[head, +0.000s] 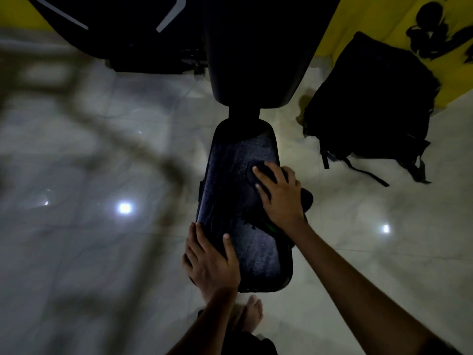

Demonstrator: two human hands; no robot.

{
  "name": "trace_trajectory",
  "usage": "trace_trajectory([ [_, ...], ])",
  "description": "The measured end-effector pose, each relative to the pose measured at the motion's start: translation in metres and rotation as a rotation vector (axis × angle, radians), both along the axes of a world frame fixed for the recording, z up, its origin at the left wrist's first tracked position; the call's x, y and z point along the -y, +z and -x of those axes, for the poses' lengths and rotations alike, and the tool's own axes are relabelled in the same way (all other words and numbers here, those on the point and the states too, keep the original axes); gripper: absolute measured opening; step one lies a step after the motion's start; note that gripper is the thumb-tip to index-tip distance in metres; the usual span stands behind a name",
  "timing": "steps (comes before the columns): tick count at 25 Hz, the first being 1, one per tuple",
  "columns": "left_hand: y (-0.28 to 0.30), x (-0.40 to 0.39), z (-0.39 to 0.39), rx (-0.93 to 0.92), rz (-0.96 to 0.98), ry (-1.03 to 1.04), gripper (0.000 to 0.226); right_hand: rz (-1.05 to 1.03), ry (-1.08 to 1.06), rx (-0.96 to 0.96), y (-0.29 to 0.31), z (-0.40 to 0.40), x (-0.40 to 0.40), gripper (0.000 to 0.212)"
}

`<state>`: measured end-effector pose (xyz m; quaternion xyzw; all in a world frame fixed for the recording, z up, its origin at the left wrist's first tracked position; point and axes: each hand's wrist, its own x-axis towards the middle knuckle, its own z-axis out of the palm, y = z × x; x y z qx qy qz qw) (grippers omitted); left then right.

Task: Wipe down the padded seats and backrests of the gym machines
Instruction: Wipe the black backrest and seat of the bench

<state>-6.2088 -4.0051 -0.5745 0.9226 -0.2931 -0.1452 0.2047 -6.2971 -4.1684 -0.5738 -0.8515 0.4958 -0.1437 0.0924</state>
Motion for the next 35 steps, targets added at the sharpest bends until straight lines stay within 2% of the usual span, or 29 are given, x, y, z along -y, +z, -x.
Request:
trace_trajectory([
  [5, -0.002, 0.000, -0.003, 0.034, 0.015, 0.004, 0.066, -0.011, -0.021, -0.050, 0.007, -0.023, 0.046, 0.048],
  [9, 0.000, 0.001, -0.001, 0.028, -0.009, 0.004, 0.066, -0.043, -0.050, -0.111, 0.016, -0.009, -0.027, 0.052],
  [11, 0.000, 0.001, -0.001, 0.021, -0.025, 0.000, 0.067, 0.009, 0.069, -0.122, 0.016, 0.011, -0.067, 0.048],
  [13, 0.001, 0.000, -0.001, 0.025, -0.037, -0.015, 0.068, 0.055, 0.155, -0.080, 0.011, 0.027, -0.067, 0.044],
  [16, 0.000, 0.000, -0.002, 0.022, -0.028, -0.010, 0.068, 0.047, -0.018, 0.088, 0.005, 0.011, -0.009, 0.040],
  [19, 0.000, 0.000, -0.005, 0.039, 0.009, 0.001, 0.067, 0.024, -0.180, 0.026, 0.010, -0.038, 0.048, 0.044],
  [21, -0.001, 0.000, -0.005, 0.055, 0.026, 0.013, 0.066, 0.044, -0.108, -0.041, 0.012, -0.048, 0.046, 0.052],
  [23, -0.001, -0.001, -0.005, 0.084, 0.037, 0.023, 0.064, 0.032, 0.124, -0.097, 0.012, -0.026, 0.022, 0.059],
  [25, -0.001, -0.001, -0.004, 0.106, 0.039, 0.025, 0.063, 0.037, 0.310, -0.111, 0.008, 0.011, 0.012, 0.055],
  [27, -0.001, -0.001, -0.004, 0.123, 0.044, 0.035, 0.064, 0.044, 0.272, -0.087, 0.009, 0.016, 0.038, 0.049],
  [30, 0.000, 0.001, -0.002, 0.134, 0.064, 0.051, 0.064, 0.028, 0.036, -0.052, 0.018, -0.036, 0.089, 0.043],
  [32, -0.001, 0.001, -0.004, 0.149, 0.062, 0.050, 0.065, -0.043, -0.035, -0.116, 0.021, -0.067, 0.100, 0.045],
  [33, -0.002, 0.001, -0.004, 0.157, 0.058, 0.049, 0.065, -0.025, 0.000, -0.134, 0.021, -0.070, 0.094, 0.047],
  [35, -0.002, -0.001, -0.003, 0.173, 0.055, 0.047, 0.064, 0.099, 0.237, -0.155, 0.017, -0.051, 0.072, 0.050],
])
